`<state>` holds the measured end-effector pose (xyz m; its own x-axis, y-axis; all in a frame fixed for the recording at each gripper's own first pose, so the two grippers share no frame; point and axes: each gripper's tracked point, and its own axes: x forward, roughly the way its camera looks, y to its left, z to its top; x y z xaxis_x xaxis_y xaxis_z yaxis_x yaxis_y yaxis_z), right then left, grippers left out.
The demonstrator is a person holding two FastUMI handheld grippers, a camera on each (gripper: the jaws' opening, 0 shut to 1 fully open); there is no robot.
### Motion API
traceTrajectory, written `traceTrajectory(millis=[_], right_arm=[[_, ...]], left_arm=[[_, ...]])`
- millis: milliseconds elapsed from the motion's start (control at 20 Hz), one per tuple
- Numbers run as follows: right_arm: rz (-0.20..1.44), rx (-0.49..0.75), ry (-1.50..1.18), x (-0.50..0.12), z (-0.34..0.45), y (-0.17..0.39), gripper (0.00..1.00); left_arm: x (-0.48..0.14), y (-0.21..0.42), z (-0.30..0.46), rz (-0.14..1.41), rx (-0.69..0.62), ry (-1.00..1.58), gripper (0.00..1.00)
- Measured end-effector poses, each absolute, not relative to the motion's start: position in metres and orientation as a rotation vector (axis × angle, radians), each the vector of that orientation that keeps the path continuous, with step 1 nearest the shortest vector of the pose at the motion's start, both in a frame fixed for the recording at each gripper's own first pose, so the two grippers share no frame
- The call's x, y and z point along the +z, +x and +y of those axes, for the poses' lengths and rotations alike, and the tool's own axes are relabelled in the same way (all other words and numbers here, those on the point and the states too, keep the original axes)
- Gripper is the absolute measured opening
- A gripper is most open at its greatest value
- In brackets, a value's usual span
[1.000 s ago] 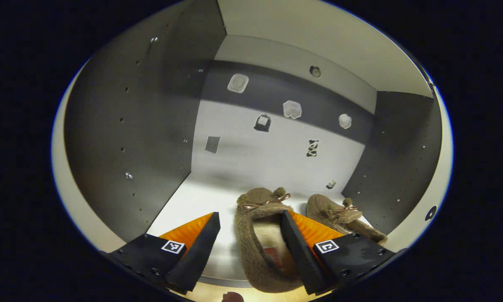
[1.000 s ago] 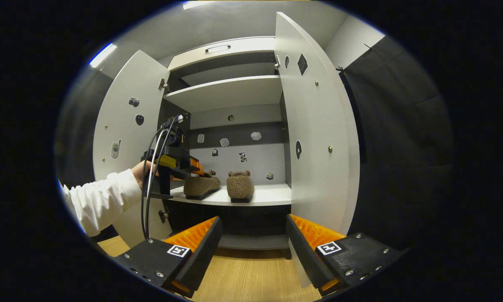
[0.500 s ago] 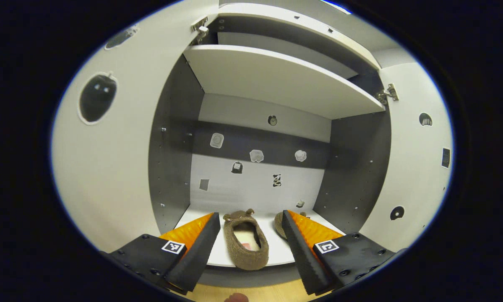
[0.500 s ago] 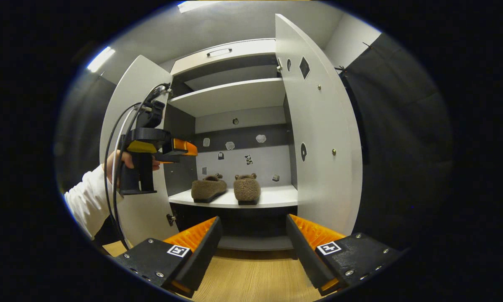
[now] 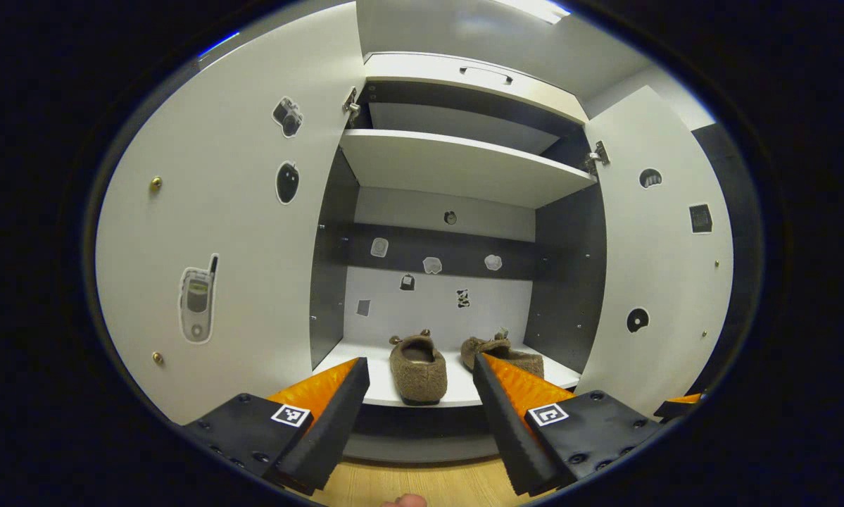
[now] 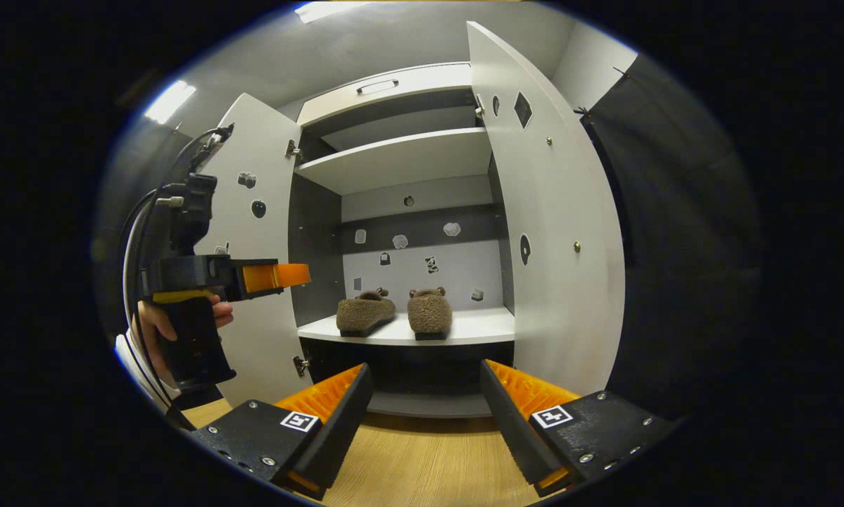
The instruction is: Grab one shoe with the right hand and put it into the shoe cabinet, grab the other shoe with the left hand and put it into the shoe cabinet; then close the right door with the right hand and the left door with the left hand.
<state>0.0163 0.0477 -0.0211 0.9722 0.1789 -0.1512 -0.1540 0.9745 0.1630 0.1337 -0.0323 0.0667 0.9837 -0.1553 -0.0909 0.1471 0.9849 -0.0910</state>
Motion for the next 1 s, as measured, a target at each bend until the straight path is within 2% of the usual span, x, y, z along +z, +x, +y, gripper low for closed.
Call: traceTrajectory(millis=[100,300,650,800,1000], right_arm=[[0.162,0.168,0.149,-0.021,0.048,0.015,0.94],[0.158,0.165,0.155,-0.021,0.046,0.011,0.94],[0.156,0.152,0.156,-0.021,0.041,0.005,0.94],[0.144,0.15,0.167,-0.01,0.035,0.003,0.94],[0.085,0.197,0.167,0.02,0.016,-0.009,0.94]], left_arm=[[0.055,0.117,-0.036,0.111,-0.154,-0.071,0.99],[0.035,0.083,-0.044,0.093,-0.17,-0.081,0.96],[0.006,0.045,-0.042,0.115,-0.141,-0.074,0.99],[0.008,0.04,-0.036,0.099,-0.123,-0.069,0.94],[0.006,0.033,-0.031,0.093,-0.11,-0.056,0.99]])
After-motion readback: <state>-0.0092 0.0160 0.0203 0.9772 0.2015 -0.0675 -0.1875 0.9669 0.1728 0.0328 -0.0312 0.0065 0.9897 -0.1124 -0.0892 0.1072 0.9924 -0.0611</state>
